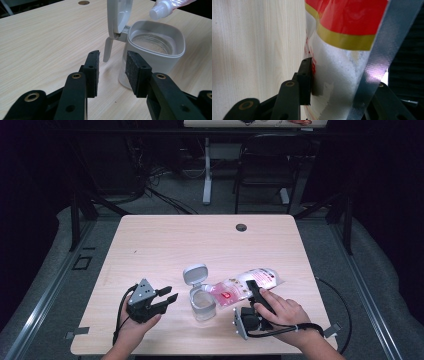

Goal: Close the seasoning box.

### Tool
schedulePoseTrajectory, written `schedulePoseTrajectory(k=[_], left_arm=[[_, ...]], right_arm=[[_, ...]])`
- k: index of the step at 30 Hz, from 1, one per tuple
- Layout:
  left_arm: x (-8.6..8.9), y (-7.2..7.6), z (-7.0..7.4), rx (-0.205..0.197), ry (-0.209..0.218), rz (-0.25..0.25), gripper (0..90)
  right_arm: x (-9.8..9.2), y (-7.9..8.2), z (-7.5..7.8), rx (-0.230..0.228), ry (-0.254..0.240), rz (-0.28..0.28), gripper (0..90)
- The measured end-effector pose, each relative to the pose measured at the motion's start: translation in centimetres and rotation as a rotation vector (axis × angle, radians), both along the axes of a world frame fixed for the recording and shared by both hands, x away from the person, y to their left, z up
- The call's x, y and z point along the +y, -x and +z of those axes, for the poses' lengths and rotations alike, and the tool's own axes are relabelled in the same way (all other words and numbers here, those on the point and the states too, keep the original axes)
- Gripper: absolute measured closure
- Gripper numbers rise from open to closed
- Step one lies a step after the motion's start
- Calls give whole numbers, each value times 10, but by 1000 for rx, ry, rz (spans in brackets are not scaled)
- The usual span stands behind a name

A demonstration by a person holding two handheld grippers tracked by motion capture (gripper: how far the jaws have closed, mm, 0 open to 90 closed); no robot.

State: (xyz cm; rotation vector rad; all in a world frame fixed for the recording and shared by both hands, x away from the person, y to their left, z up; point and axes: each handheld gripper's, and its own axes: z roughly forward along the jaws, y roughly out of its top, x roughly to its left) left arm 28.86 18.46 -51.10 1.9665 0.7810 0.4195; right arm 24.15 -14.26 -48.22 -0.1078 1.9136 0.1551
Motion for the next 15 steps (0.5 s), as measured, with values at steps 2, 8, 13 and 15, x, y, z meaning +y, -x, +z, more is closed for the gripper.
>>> schedulePoseTrajectory(k=[2, 8, 13, 15], left_arm=[[0, 0, 0, 1, -1, -1, 643], [0, 0, -1, 3, 0, -2, 643], [0, 0, -1, 2, 1, -1, 644], [0, 0, -1, 2, 0, -1, 643]], right_arm=[[1, 1, 0, 5, -1, 7, 612], [3, 2, 2, 11, 17, 7, 614], [4, 1, 4, 8, 49, 16, 615], [4, 1, 3, 12, 40, 27, 616]])
